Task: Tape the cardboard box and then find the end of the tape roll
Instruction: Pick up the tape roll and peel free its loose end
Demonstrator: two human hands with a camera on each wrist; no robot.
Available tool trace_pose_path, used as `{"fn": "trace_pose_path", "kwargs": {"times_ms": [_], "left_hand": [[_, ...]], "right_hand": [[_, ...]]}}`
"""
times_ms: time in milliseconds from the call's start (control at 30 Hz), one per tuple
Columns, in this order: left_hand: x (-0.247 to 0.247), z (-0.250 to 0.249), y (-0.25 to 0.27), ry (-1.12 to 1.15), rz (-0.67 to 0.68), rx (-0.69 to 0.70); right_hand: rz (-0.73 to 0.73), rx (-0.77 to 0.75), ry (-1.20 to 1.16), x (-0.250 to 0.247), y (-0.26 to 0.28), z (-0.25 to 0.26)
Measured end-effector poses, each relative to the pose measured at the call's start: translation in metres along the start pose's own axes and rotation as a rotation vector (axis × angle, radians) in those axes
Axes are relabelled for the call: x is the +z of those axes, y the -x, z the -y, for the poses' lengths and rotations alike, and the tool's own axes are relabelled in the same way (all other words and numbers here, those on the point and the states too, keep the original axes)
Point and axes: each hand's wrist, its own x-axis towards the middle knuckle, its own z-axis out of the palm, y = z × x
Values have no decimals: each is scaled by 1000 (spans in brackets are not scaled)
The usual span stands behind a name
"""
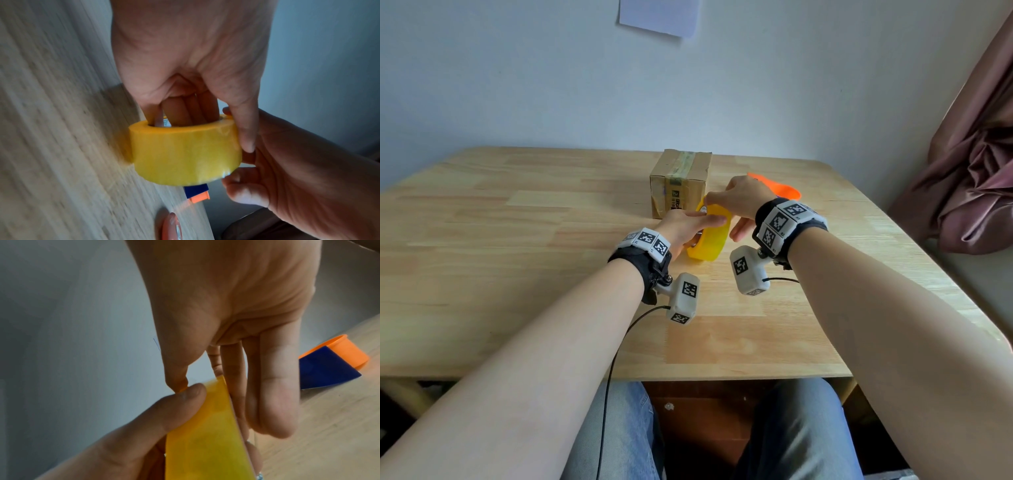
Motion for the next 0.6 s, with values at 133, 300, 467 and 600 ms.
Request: {"fn": "trace_pose_path", "kwargs": {"times_ms": [133,300,467,600], "left_hand": [[1,-1,0,-13,-10,10],[-1,0,-2,7,-18,-12],[-7,0,-1,46,-26,-32],[-9,1,0,57,-17,-45]], "right_hand": [[8,12,-19,-1,0,1],[23,49,-107,1,-3,-3],[29,-21,-230,0,-3,-12],[-39,-69,-248,-2,-6,-20]]}}
